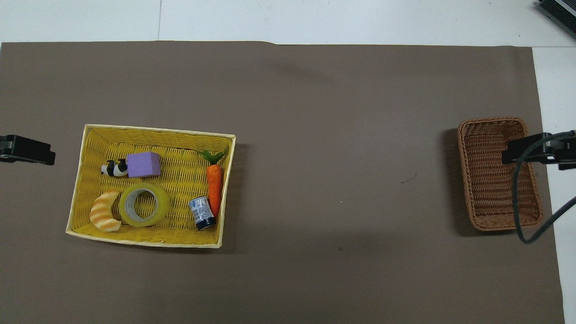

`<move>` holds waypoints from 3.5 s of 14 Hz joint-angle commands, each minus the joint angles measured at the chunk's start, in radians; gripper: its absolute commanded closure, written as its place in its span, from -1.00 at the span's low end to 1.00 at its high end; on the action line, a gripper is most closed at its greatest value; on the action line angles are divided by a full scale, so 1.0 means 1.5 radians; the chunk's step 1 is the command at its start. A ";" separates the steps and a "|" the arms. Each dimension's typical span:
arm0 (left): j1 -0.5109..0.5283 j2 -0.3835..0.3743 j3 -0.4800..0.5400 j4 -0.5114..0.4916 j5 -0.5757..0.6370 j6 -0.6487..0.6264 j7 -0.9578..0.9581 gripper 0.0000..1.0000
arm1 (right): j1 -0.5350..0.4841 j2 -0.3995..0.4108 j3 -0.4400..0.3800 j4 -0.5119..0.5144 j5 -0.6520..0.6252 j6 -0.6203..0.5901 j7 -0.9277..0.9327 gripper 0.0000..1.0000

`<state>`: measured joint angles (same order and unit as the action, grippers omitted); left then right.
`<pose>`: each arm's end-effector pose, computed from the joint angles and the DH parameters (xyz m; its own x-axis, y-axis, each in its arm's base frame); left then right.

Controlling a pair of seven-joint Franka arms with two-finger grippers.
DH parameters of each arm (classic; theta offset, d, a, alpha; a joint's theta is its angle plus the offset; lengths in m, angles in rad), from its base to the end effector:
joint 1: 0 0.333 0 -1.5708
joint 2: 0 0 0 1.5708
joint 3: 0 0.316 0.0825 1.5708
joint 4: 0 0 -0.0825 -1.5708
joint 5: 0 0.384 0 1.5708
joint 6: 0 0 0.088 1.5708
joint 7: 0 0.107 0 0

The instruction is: Move tape to another basket

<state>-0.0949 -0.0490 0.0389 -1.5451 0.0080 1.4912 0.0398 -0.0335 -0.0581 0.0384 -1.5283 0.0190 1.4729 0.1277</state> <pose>0.5304 -0.0282 0.6561 0.9955 -0.0951 -0.0052 -0.0951 -0.9954 -0.0059 0.5261 0.0055 0.6671 0.9927 -0.1207 0.0005 -0.1207 -0.9925 -0.0169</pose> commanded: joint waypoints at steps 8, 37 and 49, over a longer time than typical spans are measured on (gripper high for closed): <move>0.003 -0.009 0.000 -0.005 0.004 -0.010 0.004 -1.00 | -0.008 -0.011 0.001 -0.012 0.011 0.004 -0.014 -1.00; 0.003 -0.006 -0.001 -0.008 0.003 0.022 0.002 -1.00 | -0.008 -0.011 0.001 -0.011 0.011 0.004 -0.014 -1.00; 0.005 -0.049 0.002 -0.260 -0.036 0.175 0.185 -1.00 | -0.008 -0.011 0.001 -0.011 0.010 0.004 -0.014 -1.00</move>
<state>-0.0940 -0.0929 0.0422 -1.8627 -0.0290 1.7134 0.2221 -0.0335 -0.0581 0.0384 -1.5283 0.0190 1.4729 0.1277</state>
